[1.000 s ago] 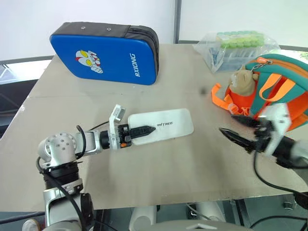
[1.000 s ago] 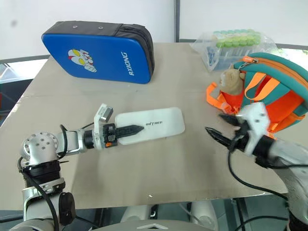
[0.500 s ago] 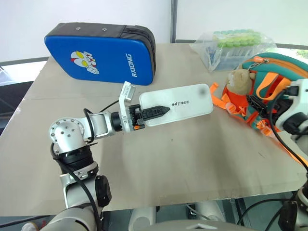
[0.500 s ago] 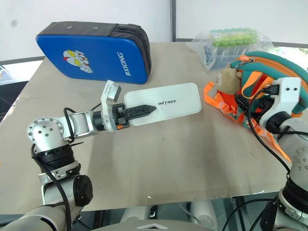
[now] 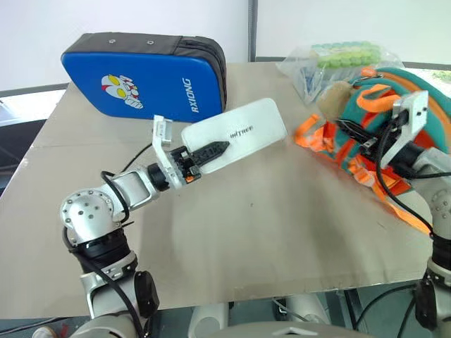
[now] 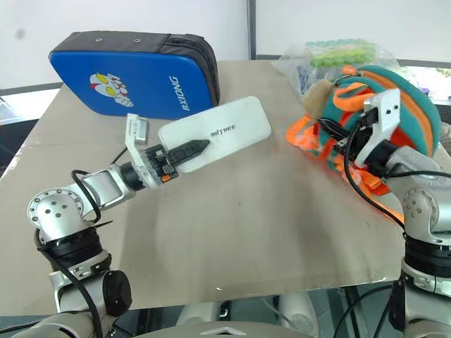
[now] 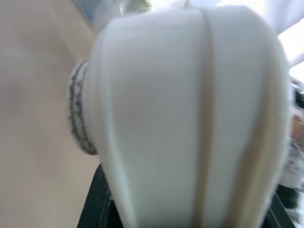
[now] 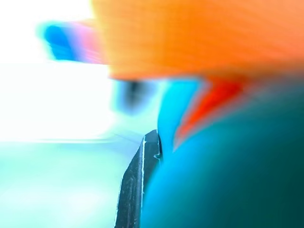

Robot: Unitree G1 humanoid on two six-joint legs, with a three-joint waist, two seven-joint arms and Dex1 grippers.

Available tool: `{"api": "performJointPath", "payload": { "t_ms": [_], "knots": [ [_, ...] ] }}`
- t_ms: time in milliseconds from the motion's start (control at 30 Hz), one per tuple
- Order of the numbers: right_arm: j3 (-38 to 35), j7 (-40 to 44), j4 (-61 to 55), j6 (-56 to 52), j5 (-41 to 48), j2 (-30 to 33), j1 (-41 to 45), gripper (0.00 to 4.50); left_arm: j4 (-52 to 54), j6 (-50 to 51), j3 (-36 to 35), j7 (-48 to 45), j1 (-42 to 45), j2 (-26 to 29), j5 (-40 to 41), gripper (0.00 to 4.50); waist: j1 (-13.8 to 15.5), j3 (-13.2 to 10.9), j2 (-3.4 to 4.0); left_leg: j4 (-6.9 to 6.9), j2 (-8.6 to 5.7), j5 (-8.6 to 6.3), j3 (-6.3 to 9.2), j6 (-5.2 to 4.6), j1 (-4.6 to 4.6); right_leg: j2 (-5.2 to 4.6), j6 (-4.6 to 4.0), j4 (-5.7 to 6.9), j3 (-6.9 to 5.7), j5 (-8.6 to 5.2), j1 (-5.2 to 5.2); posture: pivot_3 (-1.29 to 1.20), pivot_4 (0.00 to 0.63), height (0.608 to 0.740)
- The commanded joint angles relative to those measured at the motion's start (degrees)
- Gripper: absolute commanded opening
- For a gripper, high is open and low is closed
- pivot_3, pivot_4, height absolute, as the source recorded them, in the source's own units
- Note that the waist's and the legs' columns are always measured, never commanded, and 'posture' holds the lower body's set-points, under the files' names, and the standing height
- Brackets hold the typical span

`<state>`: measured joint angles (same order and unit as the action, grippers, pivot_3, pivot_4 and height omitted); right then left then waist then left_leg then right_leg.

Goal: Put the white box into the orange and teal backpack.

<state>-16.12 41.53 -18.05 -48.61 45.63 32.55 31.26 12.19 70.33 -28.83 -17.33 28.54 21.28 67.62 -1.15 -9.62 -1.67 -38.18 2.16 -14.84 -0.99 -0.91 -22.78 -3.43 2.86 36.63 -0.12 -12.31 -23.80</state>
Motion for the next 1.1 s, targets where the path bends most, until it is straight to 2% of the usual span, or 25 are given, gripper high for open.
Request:
{"api": "performJointPath", "payload": {
  "t_ms": [33,167,300,433,567,633,867,933,1000,1100],
  "knots": [
    [2.51,7.88,-4.37,-4.95,11.39,2.05,5.62,0.04,2.92,-9.22,-1.03,-4.72,0.06,3.90,-3.51,1.07,0.16,-0.01,0.00,0.00,0.03,0.00,0.04,0.00,0.00,0.05,-0.01,0.01,-0.02,-0.01,0.00,0.00,0.150,0.740],
    [5.80,12.69,-3.97,-6.86,13.93,4.64,7.87,0.04,2.50,-13.76,-1.01,-10.65,-2.08,8.92,-5.22,1.07,0.39,-0.02,0.00,0.16,0.11,0.00,0.10,0.00,-0.04,0.15,-0.03,-0.14,-0.04,-0.03,-0.02,0.00,0.150,0.740],
    [8.09,16.34,-2.07,-5.51,11.61,7.70,7.05,0.04,5.78,-17.80,-2.07,-22.58,-9.25,16.54,-6.31,1.07,0.48,-0.03,0.00,0.22,0.09,-0.02,0.01,0.01,-0.21,0.09,0.00,-0.50,-0.05,-0.01,-0.03,0.00,0.150,0.740],
    [13.36,19.78,-1.11,2.66,0.34,12.41,2.83,0.04,10.71,-18.13,-5.25,-33.88,-17.29,24.50,-3.46,1.07,0.77,-0.06,-0.06,0.25,0.06,-0.04,-0.03,0.03,-0.31,0.01,0.02,-0.72,-0.07,-0.01,-0.03,0.00,0.150,0.740],
    [13.26,21.88,-0.94,3.63,-0.16,13.79,0.76,0.04,12.63,-17.98,-7.27,-37.75,-20.41,28.19,-0.86,1.07,0.99,-0.12,-0.01,0.25,0.03,-0.04,-0.07,0.04,-0.30,-0.08,-0.15,-0.74,-0.07,-0.13,-0.03,0.00,0.150,0.740],
    [12.16,23.00,-1.03,3.01,1.20,14.32,0.55,0.04,13.53,-20.23,-6.01,-39.69,-21.22,29.15,-3.36,1.07,1.02,-0.15,0.03,0.24,0.03,-0.04,-0.08,0.04,-0.22,-0.08,-0.18,-0.67,-0.07,-0.14,0.01,0.00,0.150,0.740],
    [8.92,25.73,-2.92,1.66,5.99,16.75,-2.20,0.04,13.19,-37.96,7.31,-46.48,-17.66,30.11,-21.57,1.07,1.81,-0.15,0.03,0.23,0.04,-0.04,-0.06,0.04,-0.12,0.02,-0.19,-0.63,-0.05,-0.12,0.10,0.00,0.150,0.740],
    [8.77,25.33,-3.68,2.28,5.79,16.98,-2.58,0.04,11.61,-40.47,11.94,-47.07,-12.42,29.37,-24.17,1.07,2.15,-0.16,0.02,0.23,0.04,-0.04,-0.08,0.04,-0.13,0.02,-0.19,-0.64,-0.04,-0.12,0.09,0.00,0.150,0.740],
    [8.81,24.86,-4.72,3.08,5.41,16.90,-2.60,0.04,10.11,-46.30,18.93,-47.51,-6.88,29.08,-32.11,1.07,2.37,-0.16,0.02,0.17,0.04,-0.04,-0.01,0.04,-0.21,0.05,-0.18,-0.66,-0.07,-0.12,0.10,0.00,0.150,0.740],
    [8.95,23.65,-6.03,3.38,5.77,16.03,-2.10,0.04,9.70,-42.43,27.03,-43.62,1.34,26.87,-36.27,1.07,2.18,-0.16,0.01,0.10,0.03,-0.04,-0.05,0.04,-0.26,0.05,0.05,-0.69,-0.02,0.01,0.12,0.00,0.150,0.740]
  ]
}}
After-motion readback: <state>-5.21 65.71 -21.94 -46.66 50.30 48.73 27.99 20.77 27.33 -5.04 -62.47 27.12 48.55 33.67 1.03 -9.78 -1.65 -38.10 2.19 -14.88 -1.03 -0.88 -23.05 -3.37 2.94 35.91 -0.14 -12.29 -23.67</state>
